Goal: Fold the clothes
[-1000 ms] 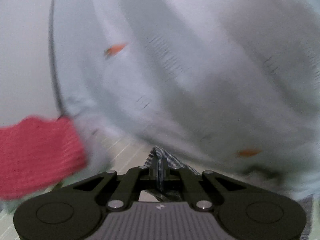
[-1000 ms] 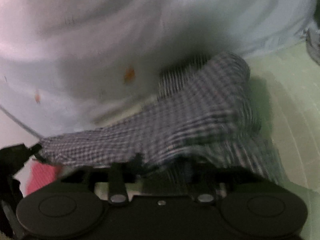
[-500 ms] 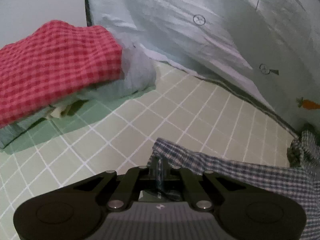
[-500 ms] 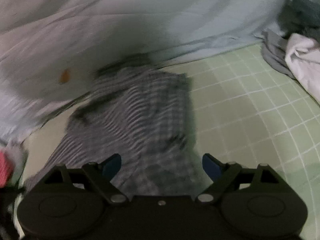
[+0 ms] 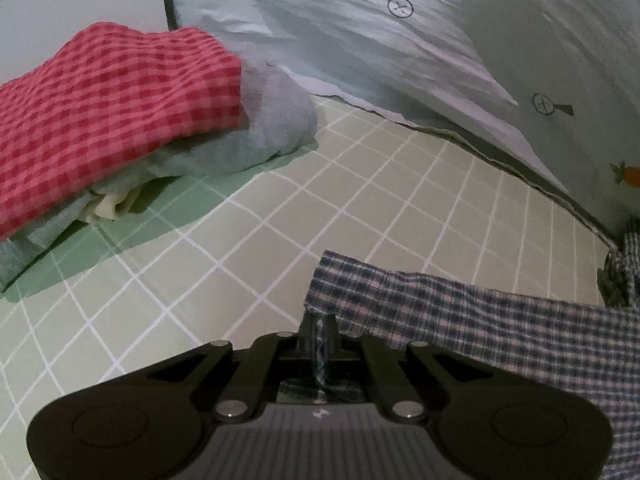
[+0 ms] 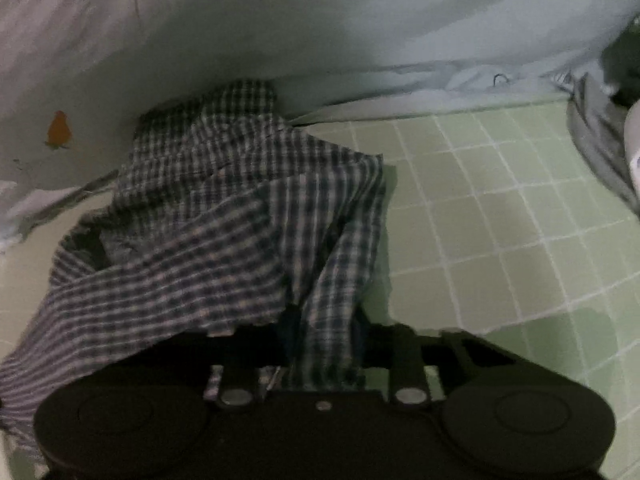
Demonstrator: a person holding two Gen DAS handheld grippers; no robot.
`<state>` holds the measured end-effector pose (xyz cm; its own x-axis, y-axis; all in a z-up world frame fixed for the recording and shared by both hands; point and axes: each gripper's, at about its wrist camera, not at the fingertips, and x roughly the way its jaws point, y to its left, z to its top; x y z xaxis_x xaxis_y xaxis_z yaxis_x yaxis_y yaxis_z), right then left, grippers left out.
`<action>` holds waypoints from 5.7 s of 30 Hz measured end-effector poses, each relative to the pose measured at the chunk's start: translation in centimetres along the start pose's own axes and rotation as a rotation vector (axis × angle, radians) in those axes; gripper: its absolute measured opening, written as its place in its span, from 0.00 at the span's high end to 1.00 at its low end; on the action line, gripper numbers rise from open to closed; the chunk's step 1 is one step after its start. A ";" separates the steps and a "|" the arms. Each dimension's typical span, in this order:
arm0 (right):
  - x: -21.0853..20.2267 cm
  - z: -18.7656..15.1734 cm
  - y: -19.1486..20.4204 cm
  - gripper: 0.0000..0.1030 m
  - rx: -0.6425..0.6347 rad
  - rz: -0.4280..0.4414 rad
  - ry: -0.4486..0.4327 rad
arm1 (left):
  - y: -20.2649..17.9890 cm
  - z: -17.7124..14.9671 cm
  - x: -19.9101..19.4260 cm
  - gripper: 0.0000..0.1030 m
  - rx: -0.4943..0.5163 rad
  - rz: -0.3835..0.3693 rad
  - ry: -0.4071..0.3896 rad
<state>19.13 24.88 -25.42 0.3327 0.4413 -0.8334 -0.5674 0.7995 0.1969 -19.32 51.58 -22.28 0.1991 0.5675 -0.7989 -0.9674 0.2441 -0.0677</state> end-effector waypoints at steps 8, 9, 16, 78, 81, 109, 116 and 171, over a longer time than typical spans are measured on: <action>1.1 1.6 -0.3 0.91 0.005 -0.047 -0.007 | 0.4 0.0 0.1 0.91 -0.010 0.002 0.008; 1.2 1.8 -0.4 0.92 0.011 -0.048 -0.007 | 0.5 0.0 0.1 0.91 -0.012 0.003 0.009; 1.1 2.6 -0.6 0.32 -0.013 -0.067 -0.002 | 2.2 0.1 -0.7 0.35 -0.101 0.019 0.033; -8.9 -9.5 6.4 0.33 -0.310 0.346 -0.144 | -5.6 -11.4 -18.9 0.06 0.318 -0.162 0.090; -7.0 -9.3 7.5 0.37 -0.332 0.340 -0.107 | -4.4 -11.6 -19.3 0.06 0.293 -0.132 0.090; -10.0 -11.7 9.8 0.26 -0.446 0.164 -0.228 | -0.2 -13.2 -22.7 0.06 0.316 -0.184 0.061; -6.9 -11.2 11.7 0.56 -0.529 0.166 -0.145 | 1.4 -11.7 -21.4 0.05 0.240 -0.124 0.079; -22.9 -33.1 -8.0 0.97 0.298 0.111 -0.078 | 0.1 -19.6 -23.5 0.05 0.506 -0.345 0.189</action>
<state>-8.85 -5.14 -25.00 0.3440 0.5534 -0.7586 -0.3616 0.8236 0.4369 -27.16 22.85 -15.20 0.4096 0.2527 -0.8766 -0.6497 0.7553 -0.0859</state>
